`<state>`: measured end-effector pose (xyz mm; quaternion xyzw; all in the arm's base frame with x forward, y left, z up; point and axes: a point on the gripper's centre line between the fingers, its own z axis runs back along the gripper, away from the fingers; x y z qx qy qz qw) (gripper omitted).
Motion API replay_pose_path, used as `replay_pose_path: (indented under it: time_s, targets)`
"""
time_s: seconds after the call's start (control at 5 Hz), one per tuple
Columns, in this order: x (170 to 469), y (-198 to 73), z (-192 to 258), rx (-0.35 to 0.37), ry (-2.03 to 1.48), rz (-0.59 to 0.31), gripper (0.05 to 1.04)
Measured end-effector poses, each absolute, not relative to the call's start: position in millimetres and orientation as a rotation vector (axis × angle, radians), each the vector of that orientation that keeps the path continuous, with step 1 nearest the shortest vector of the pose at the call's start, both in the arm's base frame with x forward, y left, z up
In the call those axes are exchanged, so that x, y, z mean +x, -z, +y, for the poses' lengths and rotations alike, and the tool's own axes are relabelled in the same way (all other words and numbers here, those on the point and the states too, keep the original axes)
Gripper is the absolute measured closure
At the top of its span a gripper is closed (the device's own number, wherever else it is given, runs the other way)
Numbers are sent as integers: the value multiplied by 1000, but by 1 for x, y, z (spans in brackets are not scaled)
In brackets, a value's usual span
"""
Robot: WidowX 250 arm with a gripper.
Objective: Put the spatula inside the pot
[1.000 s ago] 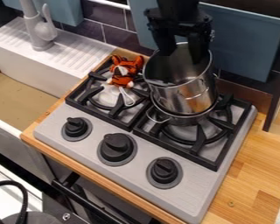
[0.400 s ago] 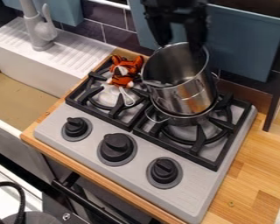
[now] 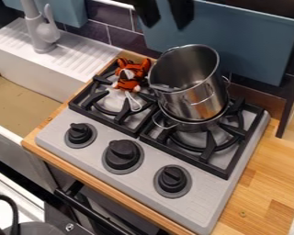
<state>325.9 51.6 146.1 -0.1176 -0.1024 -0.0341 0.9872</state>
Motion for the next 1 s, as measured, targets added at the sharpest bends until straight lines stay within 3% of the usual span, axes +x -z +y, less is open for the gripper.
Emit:
replay_pose_path:
  time_s: [0.4, 0.6, 1.0]
  targets:
    - [292, -131, 79, -193, 124, -235, 87]
    - [280, -127, 92, -159, 130, -177, 87]
    - [278, -113, 100, -94, 130, -181, 87]
